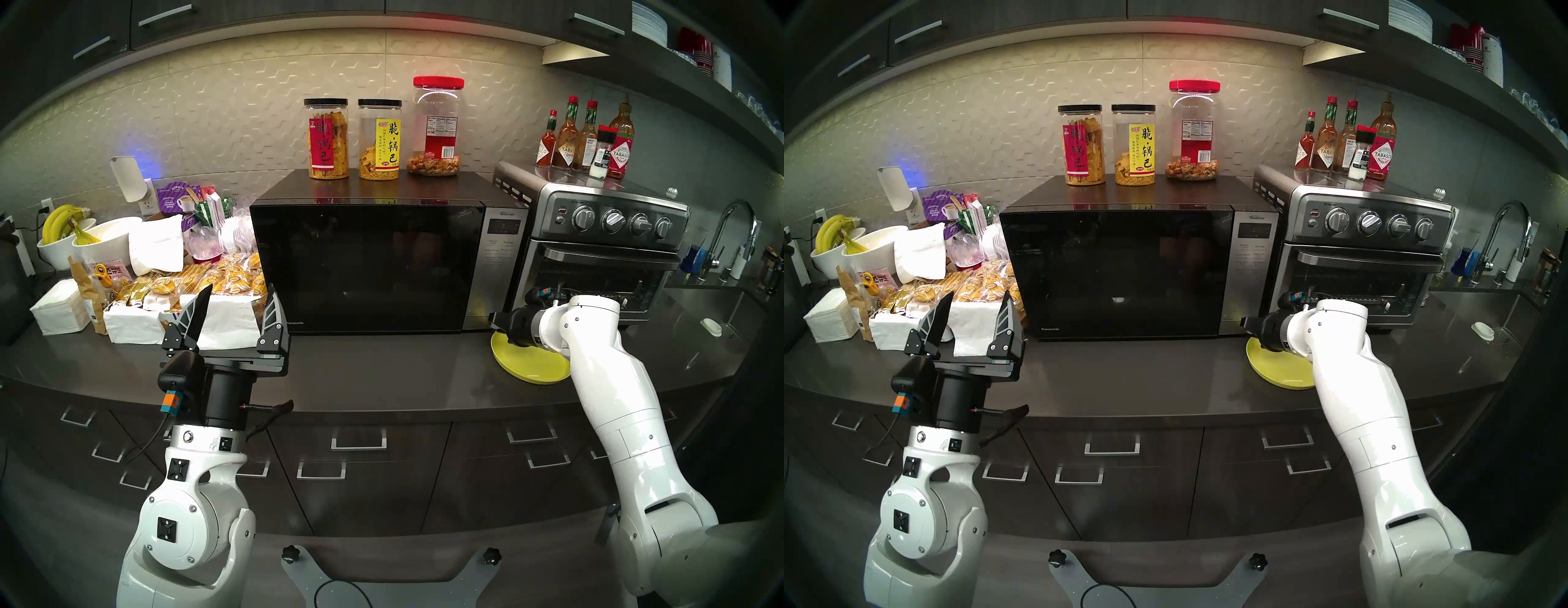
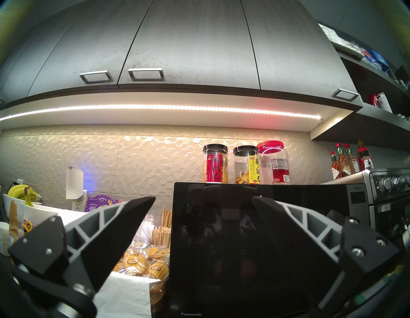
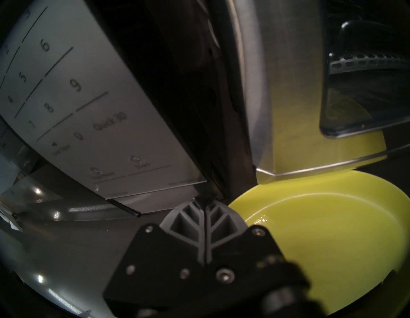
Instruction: Open the microwave, put the plate inside, and close the door
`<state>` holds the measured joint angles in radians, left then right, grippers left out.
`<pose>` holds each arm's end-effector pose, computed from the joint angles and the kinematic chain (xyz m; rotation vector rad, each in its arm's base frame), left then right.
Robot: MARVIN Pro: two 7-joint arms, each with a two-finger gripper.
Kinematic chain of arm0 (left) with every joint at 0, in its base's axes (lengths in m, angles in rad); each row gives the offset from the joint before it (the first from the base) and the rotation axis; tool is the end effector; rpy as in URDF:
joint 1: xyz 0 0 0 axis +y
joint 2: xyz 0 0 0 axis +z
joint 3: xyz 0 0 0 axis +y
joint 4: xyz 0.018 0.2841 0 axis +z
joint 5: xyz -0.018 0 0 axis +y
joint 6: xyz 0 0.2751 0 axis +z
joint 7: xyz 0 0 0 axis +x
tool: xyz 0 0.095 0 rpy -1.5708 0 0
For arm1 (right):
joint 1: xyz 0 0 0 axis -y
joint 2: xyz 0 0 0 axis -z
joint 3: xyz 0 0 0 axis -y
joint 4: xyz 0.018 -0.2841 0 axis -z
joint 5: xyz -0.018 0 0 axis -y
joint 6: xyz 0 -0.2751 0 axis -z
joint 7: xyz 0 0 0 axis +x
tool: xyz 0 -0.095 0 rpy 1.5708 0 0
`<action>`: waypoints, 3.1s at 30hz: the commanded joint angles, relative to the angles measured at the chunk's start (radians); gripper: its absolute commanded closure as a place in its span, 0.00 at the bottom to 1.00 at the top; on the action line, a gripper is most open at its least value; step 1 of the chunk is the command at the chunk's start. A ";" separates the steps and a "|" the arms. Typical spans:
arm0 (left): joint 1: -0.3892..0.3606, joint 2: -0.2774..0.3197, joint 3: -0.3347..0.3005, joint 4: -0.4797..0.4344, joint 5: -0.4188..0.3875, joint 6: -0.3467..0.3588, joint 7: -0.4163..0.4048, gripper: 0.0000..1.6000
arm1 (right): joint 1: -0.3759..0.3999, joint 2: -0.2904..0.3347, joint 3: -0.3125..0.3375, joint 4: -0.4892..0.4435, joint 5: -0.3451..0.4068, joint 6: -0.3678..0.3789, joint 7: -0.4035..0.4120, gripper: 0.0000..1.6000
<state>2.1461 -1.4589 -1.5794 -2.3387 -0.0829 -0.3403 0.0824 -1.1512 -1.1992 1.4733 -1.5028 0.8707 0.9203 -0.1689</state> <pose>0.2164 0.0151 -0.1645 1.5572 0.0346 2.7158 0.4661 -0.0652 -0.2163 -2.4937 0.1306 -1.2572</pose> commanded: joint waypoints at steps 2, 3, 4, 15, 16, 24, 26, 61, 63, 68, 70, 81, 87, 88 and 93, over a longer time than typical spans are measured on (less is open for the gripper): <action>0.002 -0.002 -0.001 -0.019 0.002 -0.002 0.002 0.00 | 0.031 -0.024 -0.022 -0.001 -0.018 -0.067 0.019 1.00; 0.002 -0.002 -0.001 -0.019 0.002 -0.002 0.002 0.00 | 0.030 -0.026 -0.023 0.000 -0.020 -0.075 0.021 1.00; 0.002 -0.002 -0.001 -0.019 0.002 -0.002 0.002 0.00 | 0.031 -0.027 -0.024 0.002 -0.023 -0.080 0.022 1.00; 0.002 -0.002 -0.001 -0.019 0.002 -0.002 0.002 0.00 | 0.039 -0.040 -0.028 0.024 -0.046 -0.106 0.033 1.00; 0.002 -0.002 -0.001 -0.019 0.002 -0.002 0.002 0.00 | 0.039 -0.040 -0.028 0.024 -0.047 -0.105 0.034 1.00; 0.002 -0.002 -0.001 -0.019 0.002 -0.002 0.002 0.00 | 0.005 -0.005 -0.007 -0.028 -0.046 -0.086 0.062 1.00; 0.002 -0.002 -0.001 -0.019 0.002 -0.002 0.002 0.00 | -0.004 0.004 0.003 -0.044 -0.042 -0.077 0.068 1.00; 0.002 -0.002 -0.001 -0.019 0.002 -0.002 0.002 0.00 | -0.117 0.139 0.065 -0.171 0.000 -0.045 0.239 1.00; 0.002 -0.002 -0.001 -0.019 0.002 -0.002 0.002 0.00 | -0.130 0.151 0.071 -0.184 0.003 -0.045 0.256 1.00; 0.002 -0.002 -0.001 -0.019 0.002 -0.002 0.002 0.00 | -0.152 0.186 0.076 -0.203 -0.003 -0.060 0.302 1.00; 0.002 -0.002 -0.001 -0.019 0.002 -0.002 0.002 0.00 | -0.158 0.193 0.078 -0.208 -0.004 -0.066 0.313 1.00; 0.002 -0.002 -0.001 -0.019 0.002 -0.002 0.002 0.00 | -0.195 0.229 0.095 -0.202 -0.013 -0.161 0.432 1.00; 0.002 -0.002 -0.001 -0.020 0.002 -0.002 0.002 0.00 | -0.199 0.239 0.094 -0.188 -0.021 -0.189 0.474 1.00; 0.002 -0.002 -0.001 -0.020 0.002 -0.002 0.002 0.00 | -0.199 0.240 0.094 -0.186 -0.022 -0.193 0.480 1.00; 0.003 -0.002 -0.001 -0.020 0.002 -0.002 0.003 0.00 | -0.200 0.242 0.093 -0.173 -0.033 -0.214 0.503 1.00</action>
<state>2.1462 -1.4589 -1.5793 -2.3386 -0.0830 -0.3402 0.0824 -1.3623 -0.9702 1.5608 -1.6772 0.8413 0.7463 0.2981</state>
